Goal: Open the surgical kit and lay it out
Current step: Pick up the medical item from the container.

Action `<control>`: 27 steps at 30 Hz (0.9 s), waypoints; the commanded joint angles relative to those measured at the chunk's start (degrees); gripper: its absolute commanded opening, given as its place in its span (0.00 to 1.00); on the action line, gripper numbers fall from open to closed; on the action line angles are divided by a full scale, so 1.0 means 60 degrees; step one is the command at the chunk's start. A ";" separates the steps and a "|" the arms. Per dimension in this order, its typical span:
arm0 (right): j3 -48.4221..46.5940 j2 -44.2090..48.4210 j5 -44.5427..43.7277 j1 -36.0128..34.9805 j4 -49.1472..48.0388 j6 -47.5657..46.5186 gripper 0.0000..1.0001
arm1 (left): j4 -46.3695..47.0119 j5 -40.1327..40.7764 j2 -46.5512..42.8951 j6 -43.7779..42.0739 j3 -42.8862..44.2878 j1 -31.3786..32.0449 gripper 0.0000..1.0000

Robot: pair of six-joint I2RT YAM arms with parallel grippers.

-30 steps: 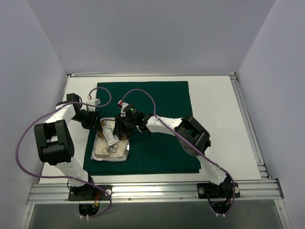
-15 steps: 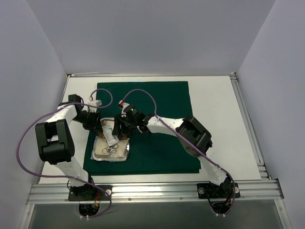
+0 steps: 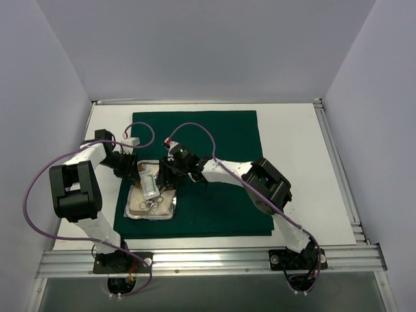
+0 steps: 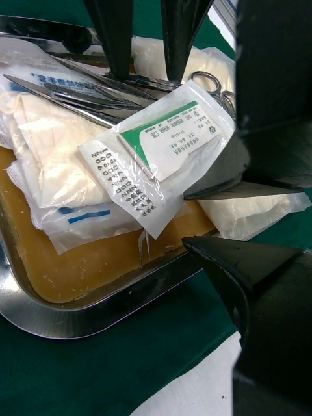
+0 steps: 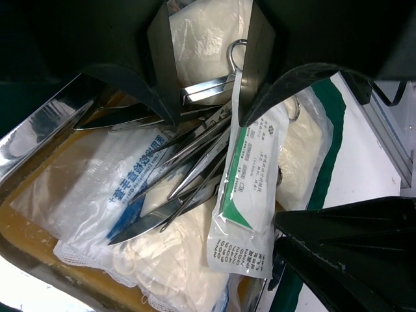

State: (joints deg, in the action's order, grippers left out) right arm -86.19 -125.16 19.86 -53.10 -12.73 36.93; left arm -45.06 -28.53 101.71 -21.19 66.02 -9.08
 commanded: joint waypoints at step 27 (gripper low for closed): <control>-0.0928 -0.0731 0.0865 -0.0173 -0.0704 0.0422 0.23 | 0.0273 -0.0108 0.0011 -0.0013 -0.0017 0.0063 0.38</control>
State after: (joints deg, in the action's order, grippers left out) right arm -89.82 -128.33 23.51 -54.04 -14.55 38.89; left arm -44.73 -28.47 101.86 -21.19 66.00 -9.06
